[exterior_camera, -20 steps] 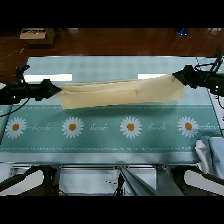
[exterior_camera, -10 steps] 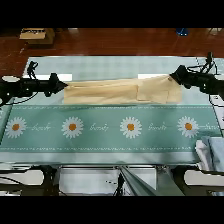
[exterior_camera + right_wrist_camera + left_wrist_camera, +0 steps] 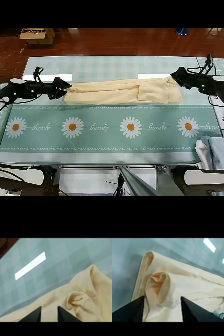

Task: Fold the shirts.

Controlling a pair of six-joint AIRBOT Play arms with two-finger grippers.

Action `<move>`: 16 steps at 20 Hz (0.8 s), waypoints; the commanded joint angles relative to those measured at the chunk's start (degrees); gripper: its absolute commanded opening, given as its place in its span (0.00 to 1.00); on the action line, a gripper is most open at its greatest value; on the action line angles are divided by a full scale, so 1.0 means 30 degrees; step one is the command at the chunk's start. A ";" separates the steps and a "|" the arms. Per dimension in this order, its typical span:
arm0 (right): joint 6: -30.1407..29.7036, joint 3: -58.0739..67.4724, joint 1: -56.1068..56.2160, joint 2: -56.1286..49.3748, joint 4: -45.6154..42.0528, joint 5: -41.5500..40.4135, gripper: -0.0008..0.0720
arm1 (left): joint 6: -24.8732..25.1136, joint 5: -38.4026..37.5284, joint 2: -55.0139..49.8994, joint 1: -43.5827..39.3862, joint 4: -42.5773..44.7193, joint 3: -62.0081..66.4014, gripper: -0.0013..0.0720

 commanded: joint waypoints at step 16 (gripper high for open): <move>0.2871 0.2586 -0.3803 -0.4422 -0.2076 0.9071 0.83 | 0.0430 -0.6069 0.1020 0.0160 0.0036 0.0022 0.67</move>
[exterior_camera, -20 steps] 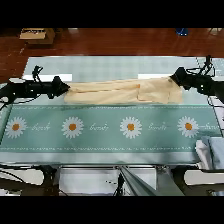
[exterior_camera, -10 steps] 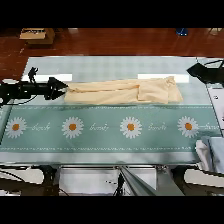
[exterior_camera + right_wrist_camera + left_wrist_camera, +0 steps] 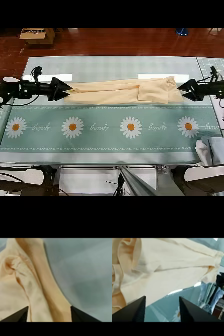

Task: Fold the shirts.

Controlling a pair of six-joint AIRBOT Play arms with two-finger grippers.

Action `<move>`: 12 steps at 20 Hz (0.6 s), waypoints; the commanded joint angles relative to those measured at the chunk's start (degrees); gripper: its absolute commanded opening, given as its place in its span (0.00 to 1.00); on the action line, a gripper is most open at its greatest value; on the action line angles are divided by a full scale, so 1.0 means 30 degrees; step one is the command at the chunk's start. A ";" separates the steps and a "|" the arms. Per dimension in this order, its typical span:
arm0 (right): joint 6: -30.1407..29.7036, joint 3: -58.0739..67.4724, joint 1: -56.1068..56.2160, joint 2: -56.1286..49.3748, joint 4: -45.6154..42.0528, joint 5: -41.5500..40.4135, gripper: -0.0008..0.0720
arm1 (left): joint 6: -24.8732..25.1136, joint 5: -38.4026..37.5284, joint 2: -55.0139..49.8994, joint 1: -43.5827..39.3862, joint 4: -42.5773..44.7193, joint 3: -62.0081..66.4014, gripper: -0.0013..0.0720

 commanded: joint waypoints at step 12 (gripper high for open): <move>-0.1632 0.0029 0.4867 -0.1428 0.2958 -0.2412 0.05 | 0.0233 -0.1144 0.0051 -0.0168 -0.0051 0.0189 0.05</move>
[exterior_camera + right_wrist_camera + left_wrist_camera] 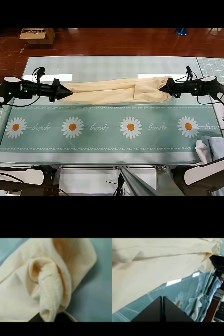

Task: Fold the shirts.

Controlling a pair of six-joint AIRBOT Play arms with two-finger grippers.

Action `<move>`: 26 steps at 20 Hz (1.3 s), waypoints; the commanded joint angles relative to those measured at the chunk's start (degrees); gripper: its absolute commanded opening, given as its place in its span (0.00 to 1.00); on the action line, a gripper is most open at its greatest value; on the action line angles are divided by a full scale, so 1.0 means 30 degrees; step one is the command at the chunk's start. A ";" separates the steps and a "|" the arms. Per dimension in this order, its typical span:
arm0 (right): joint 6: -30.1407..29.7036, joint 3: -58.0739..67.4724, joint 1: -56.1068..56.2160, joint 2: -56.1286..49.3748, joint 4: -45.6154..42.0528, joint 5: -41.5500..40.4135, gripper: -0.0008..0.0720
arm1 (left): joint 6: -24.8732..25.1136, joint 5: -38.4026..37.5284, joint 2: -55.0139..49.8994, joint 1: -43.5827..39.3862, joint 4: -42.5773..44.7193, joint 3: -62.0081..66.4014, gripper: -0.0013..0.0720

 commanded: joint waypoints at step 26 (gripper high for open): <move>0.6994 0.0007 0.0328 1.8214 -0.9857 1.1183 0.05 | 0.1260 1.1417 -0.3206 -2.0269 -1.0615 0.1464 0.05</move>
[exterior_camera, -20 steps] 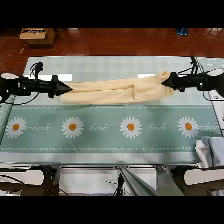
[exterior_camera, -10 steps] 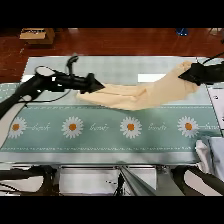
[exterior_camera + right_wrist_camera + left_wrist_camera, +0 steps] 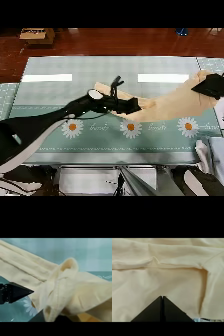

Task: Fold the shirts.

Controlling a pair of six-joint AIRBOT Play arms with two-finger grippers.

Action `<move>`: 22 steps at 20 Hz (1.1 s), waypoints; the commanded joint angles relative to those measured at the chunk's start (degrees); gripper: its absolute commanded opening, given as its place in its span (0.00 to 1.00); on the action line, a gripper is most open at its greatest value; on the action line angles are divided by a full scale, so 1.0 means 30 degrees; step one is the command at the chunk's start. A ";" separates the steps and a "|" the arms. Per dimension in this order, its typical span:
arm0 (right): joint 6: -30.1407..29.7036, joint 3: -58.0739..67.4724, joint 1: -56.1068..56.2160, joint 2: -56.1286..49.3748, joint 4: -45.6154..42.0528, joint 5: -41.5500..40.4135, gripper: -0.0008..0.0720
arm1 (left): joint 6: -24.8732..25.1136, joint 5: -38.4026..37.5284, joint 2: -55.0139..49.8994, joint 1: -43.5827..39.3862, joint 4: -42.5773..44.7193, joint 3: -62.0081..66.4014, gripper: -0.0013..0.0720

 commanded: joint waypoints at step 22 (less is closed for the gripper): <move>0.1326 0.0000 0.5479 -0.1333 -0.4466 0.0182 0.05 | 0.0925 -0.1923 0.9930 1.2480 0.2142 0.2047 0.05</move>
